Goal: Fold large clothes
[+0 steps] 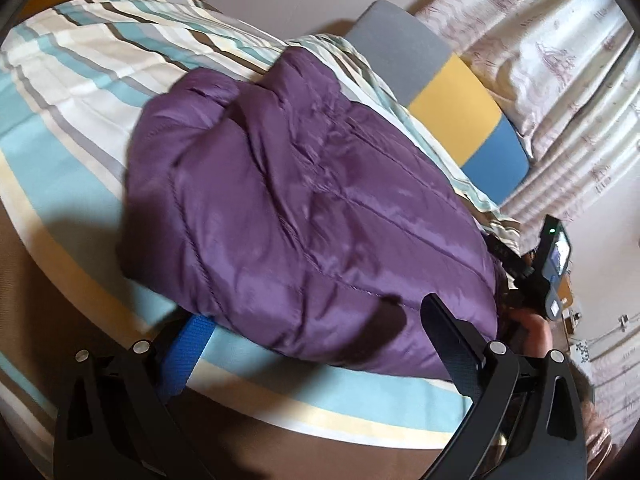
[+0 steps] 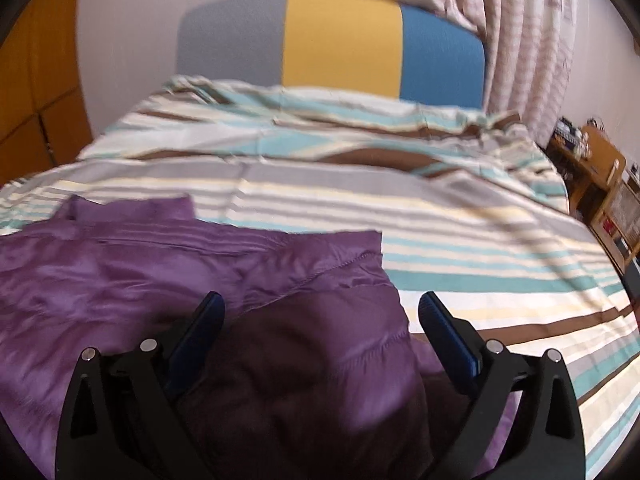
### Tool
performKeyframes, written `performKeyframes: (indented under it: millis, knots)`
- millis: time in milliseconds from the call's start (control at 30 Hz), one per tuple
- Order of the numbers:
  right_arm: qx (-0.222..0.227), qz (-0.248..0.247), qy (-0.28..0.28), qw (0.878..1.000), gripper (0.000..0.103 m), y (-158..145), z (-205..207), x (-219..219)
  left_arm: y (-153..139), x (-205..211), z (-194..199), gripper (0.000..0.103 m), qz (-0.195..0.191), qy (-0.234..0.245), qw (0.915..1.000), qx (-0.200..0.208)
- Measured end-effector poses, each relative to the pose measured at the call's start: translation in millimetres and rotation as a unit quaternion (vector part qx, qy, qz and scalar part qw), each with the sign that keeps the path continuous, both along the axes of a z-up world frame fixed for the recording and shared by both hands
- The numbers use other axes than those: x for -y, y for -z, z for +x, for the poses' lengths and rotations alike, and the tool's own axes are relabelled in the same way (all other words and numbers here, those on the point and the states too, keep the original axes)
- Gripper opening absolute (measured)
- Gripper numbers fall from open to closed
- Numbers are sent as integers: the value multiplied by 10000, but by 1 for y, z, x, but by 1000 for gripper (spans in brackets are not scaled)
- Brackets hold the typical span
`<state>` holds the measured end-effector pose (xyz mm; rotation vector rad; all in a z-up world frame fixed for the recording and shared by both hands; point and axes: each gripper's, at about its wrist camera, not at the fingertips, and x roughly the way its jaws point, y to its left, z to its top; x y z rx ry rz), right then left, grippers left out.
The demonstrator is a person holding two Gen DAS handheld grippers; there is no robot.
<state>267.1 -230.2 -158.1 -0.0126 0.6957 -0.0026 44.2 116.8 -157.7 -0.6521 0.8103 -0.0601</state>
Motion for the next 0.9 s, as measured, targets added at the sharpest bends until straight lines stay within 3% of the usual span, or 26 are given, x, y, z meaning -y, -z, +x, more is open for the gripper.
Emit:
performKeyframes:
  millis: [167, 267, 367, 433, 600, 667, 767, 900]
  knots:
    - [261, 365, -356, 9984, 96, -21, -44, -5, 2, -10, 9, 100, -334, -345, 9987, 162]
    - [175, 634, -543, 9964, 88, -24, -70, -10, 0, -13, 20, 100, -408, -541, 9973, 275]
    - [73, 895, -717, 9934, 71, -24, -95, -16, -4, -12, 21, 100, -477, -674, 9958, 394]
    - [42, 1090, -893, 9900, 46, -24, -111, -20, -4, -12, 16, 100, -650, -764, 9940, 442]
    - [-12, 1067, -1480, 9832, 26, -20, -143, -41, 0, 4, 7, 100, -593, -520, 9957, 493]
    - [-37, 991, -1672, 9809, 24, -14, -151, -51, 0, 2, 9, 100, -608, -552, 9952, 528]
    - [-177, 598, -1758, 9824, 23, 0, -150, -65, 0, -14, 15, 97, -869, -960, 9893, 668]
    - [-300, 266, -1811, 9826, 23, 21, -144, -78, 1, -24, 24, 80, -912, -1276, 9852, 688]
